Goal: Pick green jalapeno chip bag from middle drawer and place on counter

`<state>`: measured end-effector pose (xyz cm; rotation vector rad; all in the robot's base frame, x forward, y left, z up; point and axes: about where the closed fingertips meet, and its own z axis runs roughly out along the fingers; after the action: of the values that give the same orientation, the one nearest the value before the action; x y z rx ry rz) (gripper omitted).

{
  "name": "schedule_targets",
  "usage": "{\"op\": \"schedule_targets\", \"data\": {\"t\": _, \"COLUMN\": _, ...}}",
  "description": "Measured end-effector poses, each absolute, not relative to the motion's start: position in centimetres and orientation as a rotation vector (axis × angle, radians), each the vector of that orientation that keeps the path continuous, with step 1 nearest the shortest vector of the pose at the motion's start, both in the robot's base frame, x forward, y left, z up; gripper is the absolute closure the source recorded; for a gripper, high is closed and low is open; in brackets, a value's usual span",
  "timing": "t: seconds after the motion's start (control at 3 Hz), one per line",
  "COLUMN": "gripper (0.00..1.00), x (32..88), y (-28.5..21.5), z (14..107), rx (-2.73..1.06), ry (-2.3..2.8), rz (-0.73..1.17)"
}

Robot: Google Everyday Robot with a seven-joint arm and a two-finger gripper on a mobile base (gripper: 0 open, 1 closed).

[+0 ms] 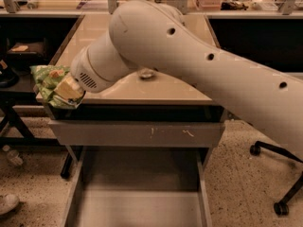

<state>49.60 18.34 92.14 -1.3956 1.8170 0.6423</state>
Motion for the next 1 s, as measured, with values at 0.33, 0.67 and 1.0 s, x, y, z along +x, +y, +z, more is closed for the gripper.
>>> {"op": "schedule_targets", "data": {"t": 0.33, "gripper": 1.00, "x": 52.6, "y": 18.9, "z": 92.9, "rx": -1.400, "ry": 1.815, "rz": 0.640}}
{"op": "schedule_targets", "data": {"t": 0.67, "gripper": 1.00, "x": 56.0, "y": 19.1, "z": 92.6, "rx": -1.390, "ry": 1.824, "rz": 0.657}}
{"op": "schedule_targets", "data": {"t": 1.0, "gripper": 1.00, "x": 59.4, "y": 19.8, "z": 91.6, "rx": -1.391, "ry": 1.839, "rz": 0.680}}
